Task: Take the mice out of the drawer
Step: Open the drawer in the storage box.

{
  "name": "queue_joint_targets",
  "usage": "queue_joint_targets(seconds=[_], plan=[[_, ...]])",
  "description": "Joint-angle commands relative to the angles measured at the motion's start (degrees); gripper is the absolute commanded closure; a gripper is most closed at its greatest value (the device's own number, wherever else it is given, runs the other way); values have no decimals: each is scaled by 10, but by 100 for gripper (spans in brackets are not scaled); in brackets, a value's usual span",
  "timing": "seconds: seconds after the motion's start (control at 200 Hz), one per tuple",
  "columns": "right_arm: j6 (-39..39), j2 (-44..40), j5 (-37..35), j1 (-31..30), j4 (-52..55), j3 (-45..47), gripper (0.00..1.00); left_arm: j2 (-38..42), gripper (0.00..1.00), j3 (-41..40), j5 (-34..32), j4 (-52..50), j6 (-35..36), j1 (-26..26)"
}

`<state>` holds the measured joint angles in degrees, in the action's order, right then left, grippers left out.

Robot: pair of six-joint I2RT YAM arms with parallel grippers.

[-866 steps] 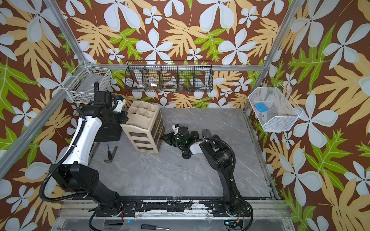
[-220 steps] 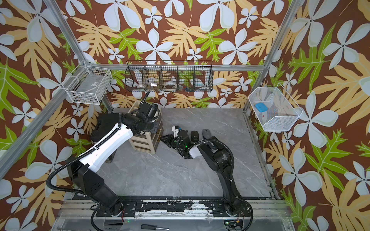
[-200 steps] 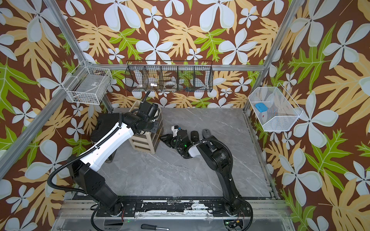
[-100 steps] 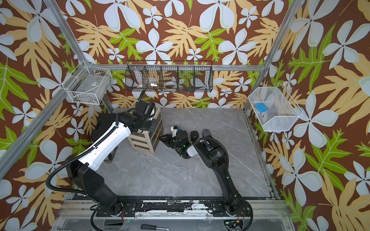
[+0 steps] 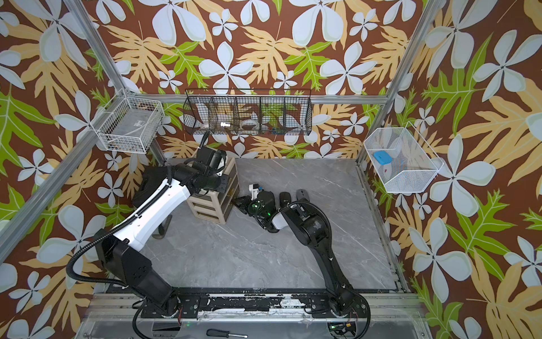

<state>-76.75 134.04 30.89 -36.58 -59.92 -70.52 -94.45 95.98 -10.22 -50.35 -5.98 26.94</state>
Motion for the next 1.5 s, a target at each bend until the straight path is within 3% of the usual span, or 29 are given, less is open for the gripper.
queue_joint_targets(seconds=[0.0,0.385,0.646,1.201,1.271,1.426,1.496], plan=[[-14,1,1,-1,-57,7,83,-10,95,-10,2,-67,13,-6],[-17,-45,-7,11,-93,84,86,-9,96,-26,-27,-69,11,-22],[6,-96,-3,14,-57,140,87,-26,97,5,-53,-96,25,-23],[48,-199,-19,34,0,279,88,-4,98,20,-22,-110,71,-62],[61,-212,-19,35,24,285,86,-2,98,16,-10,-111,75,-62],[81,-233,-16,35,53,283,73,-6,96,17,-1,-109,80,-62],[127,-261,-20,34,118,268,68,-7,91,22,17,-110,82,-62]])
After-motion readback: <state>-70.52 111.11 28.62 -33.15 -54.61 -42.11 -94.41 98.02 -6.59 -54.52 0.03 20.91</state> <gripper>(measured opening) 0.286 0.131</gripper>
